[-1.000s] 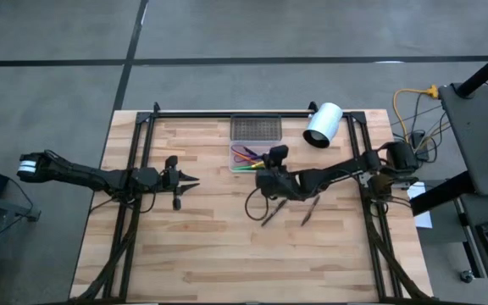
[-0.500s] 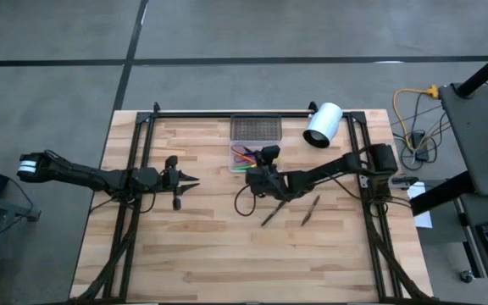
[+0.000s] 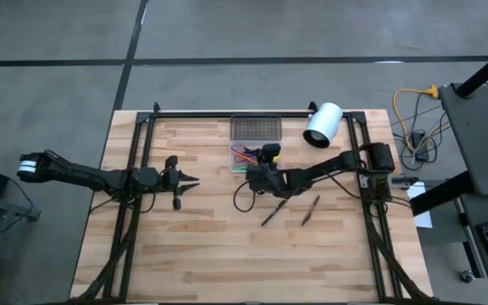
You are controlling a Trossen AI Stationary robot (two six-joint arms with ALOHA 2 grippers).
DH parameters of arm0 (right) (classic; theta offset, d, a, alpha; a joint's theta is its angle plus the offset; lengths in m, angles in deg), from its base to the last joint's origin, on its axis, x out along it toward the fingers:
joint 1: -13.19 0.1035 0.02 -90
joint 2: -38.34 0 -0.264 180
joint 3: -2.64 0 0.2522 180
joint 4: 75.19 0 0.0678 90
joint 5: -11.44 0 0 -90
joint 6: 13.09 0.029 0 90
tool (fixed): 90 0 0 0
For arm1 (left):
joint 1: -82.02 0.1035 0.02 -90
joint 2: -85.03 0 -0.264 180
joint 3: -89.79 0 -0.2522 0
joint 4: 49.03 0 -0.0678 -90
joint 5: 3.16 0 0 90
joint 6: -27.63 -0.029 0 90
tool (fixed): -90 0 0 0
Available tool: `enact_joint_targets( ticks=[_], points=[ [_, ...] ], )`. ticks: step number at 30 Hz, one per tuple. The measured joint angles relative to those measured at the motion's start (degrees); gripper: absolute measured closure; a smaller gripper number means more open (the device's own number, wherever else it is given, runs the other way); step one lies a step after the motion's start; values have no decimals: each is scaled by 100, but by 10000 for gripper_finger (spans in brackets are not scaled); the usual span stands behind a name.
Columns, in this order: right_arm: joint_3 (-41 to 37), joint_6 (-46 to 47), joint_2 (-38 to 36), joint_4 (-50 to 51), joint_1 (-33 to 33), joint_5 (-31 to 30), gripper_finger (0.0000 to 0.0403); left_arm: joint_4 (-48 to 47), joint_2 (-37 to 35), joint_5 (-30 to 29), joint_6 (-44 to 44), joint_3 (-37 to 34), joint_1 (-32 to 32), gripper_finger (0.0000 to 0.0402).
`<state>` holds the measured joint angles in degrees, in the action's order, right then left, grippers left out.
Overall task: Pick & place school supplies into a supply box
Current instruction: Put the black pen into the black box
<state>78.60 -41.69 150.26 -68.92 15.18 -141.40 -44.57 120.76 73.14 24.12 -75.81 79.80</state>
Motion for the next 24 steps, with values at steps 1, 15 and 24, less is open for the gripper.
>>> enact_joint_targets(
  ticks=[1,15,24],
  points=[
    [-6,94,0,0,-27,16,352,0,0,0,0,0,-1,349],
    [-15,264,0,153,-133,33,330,0,0,0,0,0,0,349],
    [-15,-420,-5,216,-28,33,331,0,0,1,0,0,0,349]
  ],
)
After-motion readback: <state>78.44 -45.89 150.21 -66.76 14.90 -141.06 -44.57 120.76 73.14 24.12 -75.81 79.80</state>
